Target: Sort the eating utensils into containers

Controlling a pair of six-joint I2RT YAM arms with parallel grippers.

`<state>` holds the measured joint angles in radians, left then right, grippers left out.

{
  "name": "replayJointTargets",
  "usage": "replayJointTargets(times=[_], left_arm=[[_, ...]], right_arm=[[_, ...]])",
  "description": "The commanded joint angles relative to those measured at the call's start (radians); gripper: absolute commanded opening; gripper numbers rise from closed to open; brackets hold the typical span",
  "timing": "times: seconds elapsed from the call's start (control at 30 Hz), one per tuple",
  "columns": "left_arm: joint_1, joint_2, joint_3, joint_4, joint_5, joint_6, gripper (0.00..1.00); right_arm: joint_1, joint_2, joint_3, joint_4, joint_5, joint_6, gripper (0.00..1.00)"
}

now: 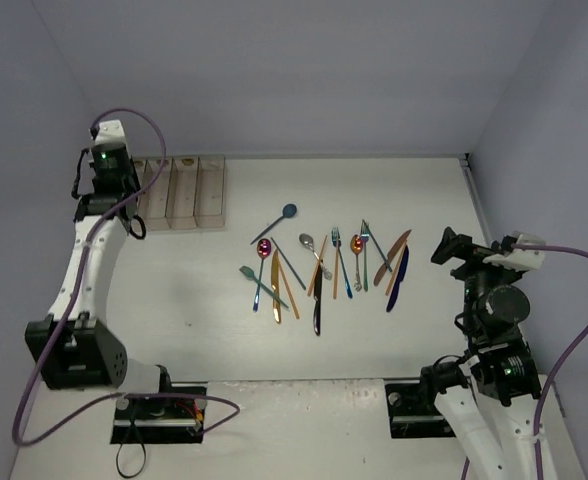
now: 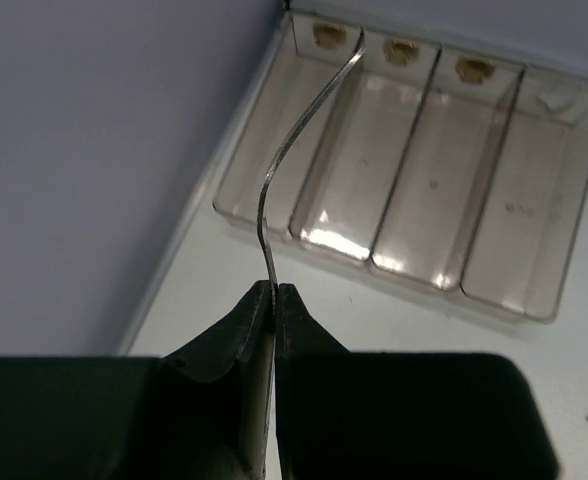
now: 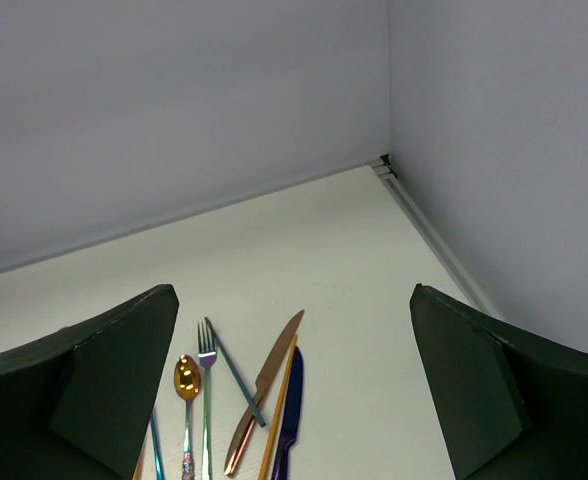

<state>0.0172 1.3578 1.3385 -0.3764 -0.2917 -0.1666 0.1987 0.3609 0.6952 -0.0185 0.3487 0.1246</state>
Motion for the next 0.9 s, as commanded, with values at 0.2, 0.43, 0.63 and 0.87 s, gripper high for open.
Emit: replayJointTargets(times=[0.2, 0.43, 0.63, 0.87], left_arm=[[0.201, 0.417, 0.284, 0.306, 0.327, 0.324, 0.0], [0.271, 0.636, 0.443, 0.354, 0.401, 0.326, 0.0], [0.275, 0.742, 0.485, 0.352, 0.408, 0.341, 0.0], [0.286, 0.753, 0.434, 0.365, 0.421, 0.334, 0.0]], right_arm=[[0.062, 0.132, 0.052, 0.077, -0.035, -0.029, 1.0], [0.062, 0.173, 0.059, 0.058, -0.032, -0.044, 1.0], [0.061, 0.214, 0.063, 0.045, -0.025, -0.043, 1.0], [0.06, 0.235, 0.075, 0.045, -0.017, -0.045, 1.0]])
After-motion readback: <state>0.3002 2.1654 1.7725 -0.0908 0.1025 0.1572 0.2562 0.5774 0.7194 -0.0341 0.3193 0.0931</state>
